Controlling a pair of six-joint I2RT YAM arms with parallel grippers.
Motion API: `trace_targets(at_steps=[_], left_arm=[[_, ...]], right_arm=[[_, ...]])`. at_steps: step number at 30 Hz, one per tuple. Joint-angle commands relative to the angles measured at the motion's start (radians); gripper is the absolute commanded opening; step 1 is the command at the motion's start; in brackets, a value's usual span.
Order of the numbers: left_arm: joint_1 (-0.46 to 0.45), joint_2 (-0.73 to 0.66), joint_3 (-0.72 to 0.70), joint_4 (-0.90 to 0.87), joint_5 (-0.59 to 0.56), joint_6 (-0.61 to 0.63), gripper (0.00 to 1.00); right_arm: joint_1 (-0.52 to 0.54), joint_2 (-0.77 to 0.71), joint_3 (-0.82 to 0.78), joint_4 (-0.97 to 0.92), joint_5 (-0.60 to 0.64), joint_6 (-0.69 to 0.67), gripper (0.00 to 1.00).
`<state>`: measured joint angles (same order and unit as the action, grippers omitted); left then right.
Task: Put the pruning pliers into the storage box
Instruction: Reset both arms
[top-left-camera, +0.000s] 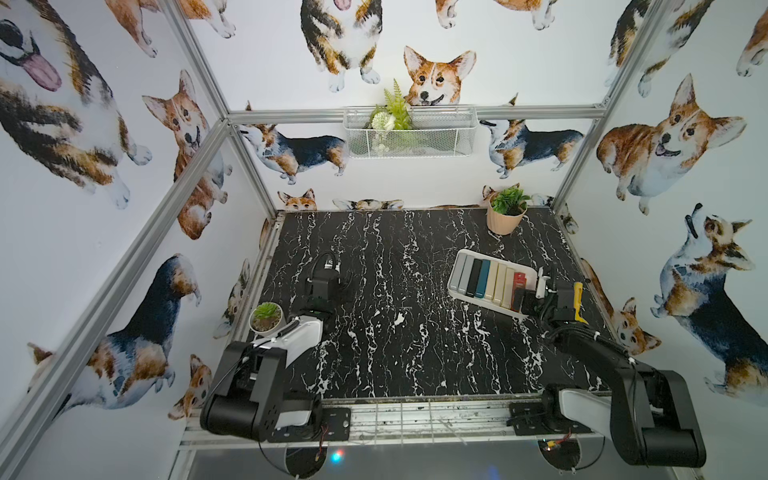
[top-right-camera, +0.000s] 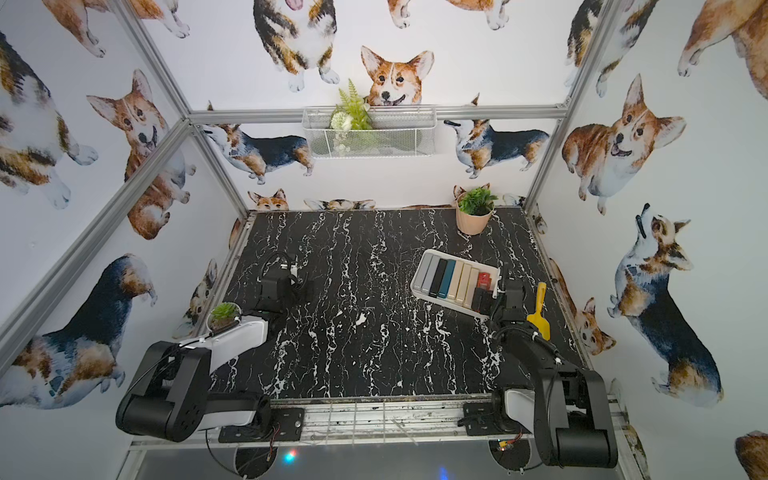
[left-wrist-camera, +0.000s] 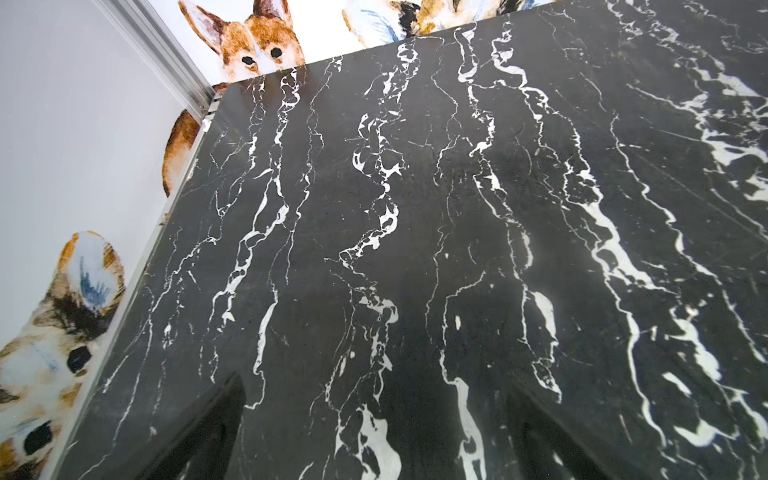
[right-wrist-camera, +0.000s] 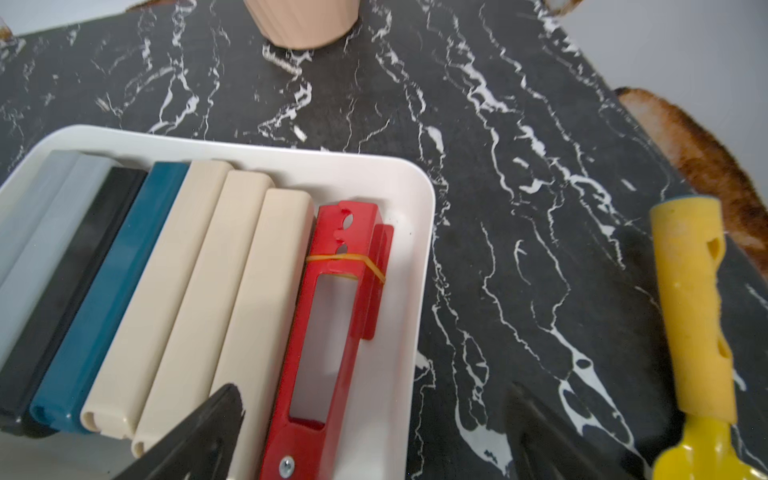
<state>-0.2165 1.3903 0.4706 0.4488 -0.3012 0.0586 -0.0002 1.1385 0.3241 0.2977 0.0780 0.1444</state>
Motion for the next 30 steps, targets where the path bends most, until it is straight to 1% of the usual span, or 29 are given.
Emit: trace_targets(at_steps=[1,3,5,6,7,8,11,13,15,16,17,18,19,20,21,22,23,24,25,27,30], left_arm=[[0.001,0.043,-0.052,0.289,-0.026,0.036,1.00],[-0.001,0.058,-0.079,0.367,-0.011,0.059,1.00],[-0.001,0.096,-0.096,0.432,-0.041,0.051,1.00],[-0.002,0.121,-0.105,0.494,-0.060,0.062,1.00],[0.001,0.112,-0.109,0.475,-0.068,0.040,1.00],[0.007,0.108,-0.119,0.486,-0.052,0.034,1.00],[0.009,0.127,-0.162,0.590,-0.047,0.036,1.00],[0.010,0.145,-0.186,0.656,-0.022,0.047,1.00],[0.015,0.150,-0.196,0.671,0.000,0.047,1.00],[0.018,0.157,-0.201,0.685,0.019,0.050,1.00],[0.022,0.165,-0.204,0.697,0.038,0.050,1.00],[0.032,0.180,-0.209,0.707,0.079,0.051,1.00],[0.034,0.203,-0.213,0.751,0.082,0.067,1.00],[0.034,0.194,-0.214,0.738,0.083,0.061,1.00],[0.034,0.180,-0.211,0.709,0.086,0.055,1.00],[0.034,0.190,-0.212,0.728,0.085,0.056,1.00],[0.033,0.198,-0.216,0.751,0.084,0.063,1.00],[0.034,0.188,-0.218,0.734,0.084,0.057,1.00],[0.034,0.186,-0.218,0.732,0.084,0.056,1.00],[0.034,0.194,-0.220,0.750,0.085,0.060,1.00],[0.034,0.191,-0.204,0.718,0.080,0.056,1.00]], right_arm=[[0.000,-0.010,-0.053,0.289,0.020,-0.041,1.00],[0.000,-0.007,-0.067,0.326,0.001,-0.048,1.00],[0.000,0.006,-0.082,0.379,-0.013,-0.052,1.00],[0.000,0.016,-0.092,0.419,-0.017,-0.050,1.00],[-0.001,0.032,-0.104,0.462,-0.020,-0.047,1.00],[-0.001,0.055,-0.110,0.501,-0.028,-0.056,1.00],[0.000,0.149,-0.114,0.600,-0.037,-0.069,1.00],[-0.001,0.252,-0.116,0.687,-0.064,-0.075,1.00],[-0.001,0.345,-0.111,0.805,-0.089,-0.087,1.00],[0.000,0.323,-0.083,0.710,-0.085,-0.087,1.00],[0.000,0.287,-0.041,0.572,-0.069,-0.076,1.00],[0.000,0.281,-0.002,0.497,-0.043,-0.066,1.00],[0.000,0.324,0.001,0.557,-0.030,-0.062,1.00],[0.000,0.336,0.000,0.575,-0.029,-0.067,1.00],[0.000,0.309,0.003,0.519,-0.021,-0.061,1.00],[0.000,0.290,0.007,0.481,-0.008,-0.053,1.00],[0.000,0.303,-0.007,0.538,-0.001,-0.053,1.00],[0.000,0.323,-0.016,0.588,0.008,-0.054,1.00],[0.000,0.321,-0.014,0.576,0.011,-0.055,1.00],[0.000,0.295,0.006,0.496,0.001,-0.049,1.00],[0.000,0.315,-0.006,0.553,0.001,-0.051,1.00]])
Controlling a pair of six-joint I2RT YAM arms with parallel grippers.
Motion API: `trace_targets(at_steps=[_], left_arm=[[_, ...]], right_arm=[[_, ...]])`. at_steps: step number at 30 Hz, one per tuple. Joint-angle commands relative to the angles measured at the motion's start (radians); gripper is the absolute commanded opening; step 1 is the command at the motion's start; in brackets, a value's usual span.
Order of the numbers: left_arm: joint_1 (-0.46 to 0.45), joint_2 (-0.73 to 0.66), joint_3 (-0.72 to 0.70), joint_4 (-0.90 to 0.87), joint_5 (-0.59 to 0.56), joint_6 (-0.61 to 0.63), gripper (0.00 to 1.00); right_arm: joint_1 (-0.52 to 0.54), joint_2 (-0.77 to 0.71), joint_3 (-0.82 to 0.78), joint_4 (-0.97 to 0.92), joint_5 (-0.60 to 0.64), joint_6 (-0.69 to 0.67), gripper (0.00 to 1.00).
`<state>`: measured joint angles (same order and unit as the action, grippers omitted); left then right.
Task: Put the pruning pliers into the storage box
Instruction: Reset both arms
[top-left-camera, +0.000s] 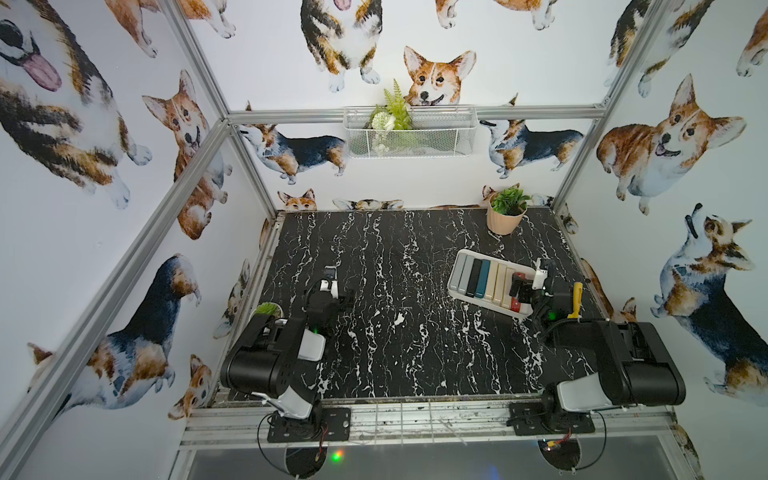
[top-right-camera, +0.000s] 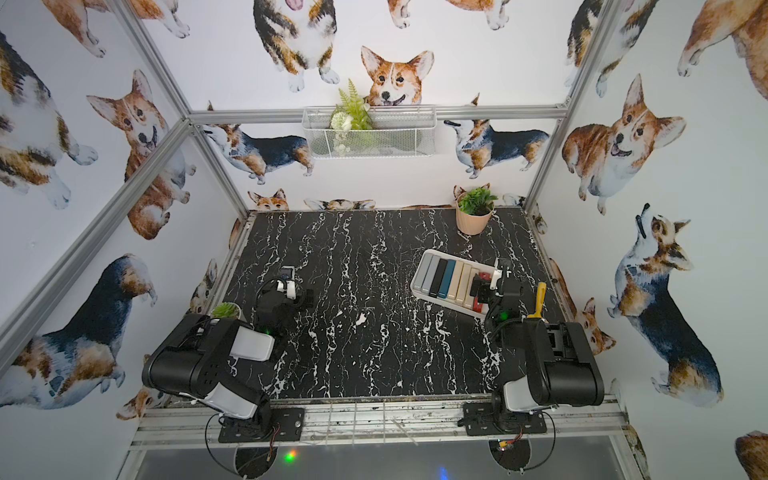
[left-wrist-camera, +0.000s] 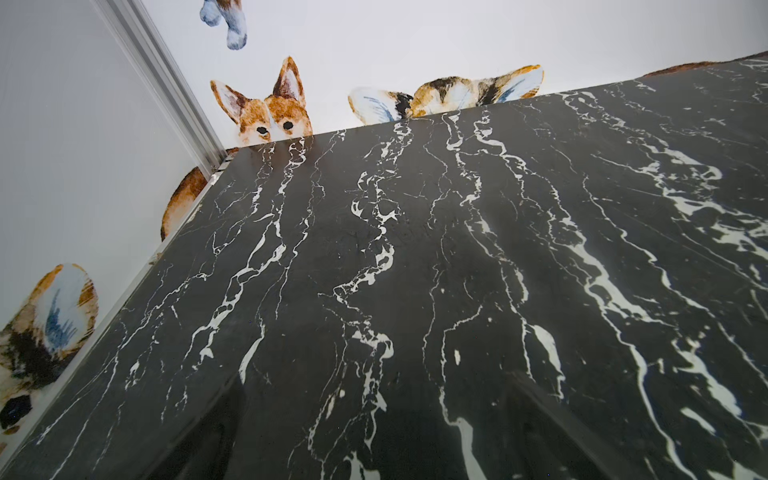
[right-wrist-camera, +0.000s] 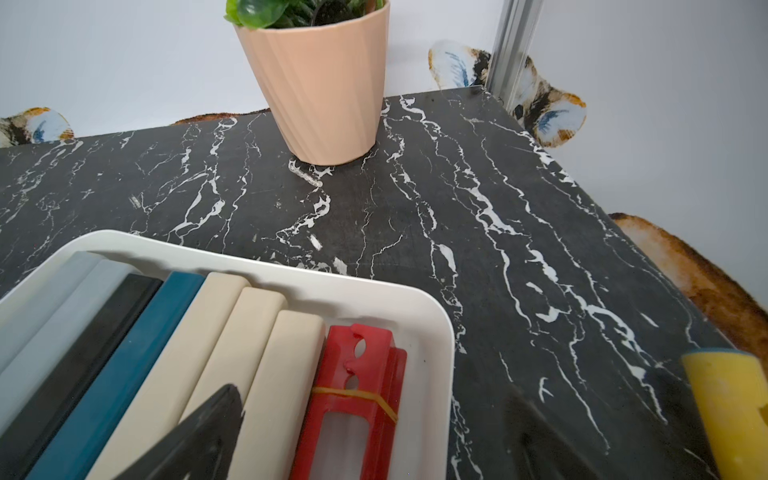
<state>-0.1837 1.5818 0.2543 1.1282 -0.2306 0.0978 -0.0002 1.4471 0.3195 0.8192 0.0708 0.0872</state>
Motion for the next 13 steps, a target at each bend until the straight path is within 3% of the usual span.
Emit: trace_targets(at_steps=[1,13], left_arm=[[0.001,-0.004,0.012,0.035,0.010,0.016,1.00],[0.007,-0.002,0.008,0.043,0.017,0.013,1.00]], right_arm=[[0.000,0.000,0.003,0.012,0.006,0.006,1.00],[0.001,0.001,0.006,0.006,0.000,0.003,1.00]])
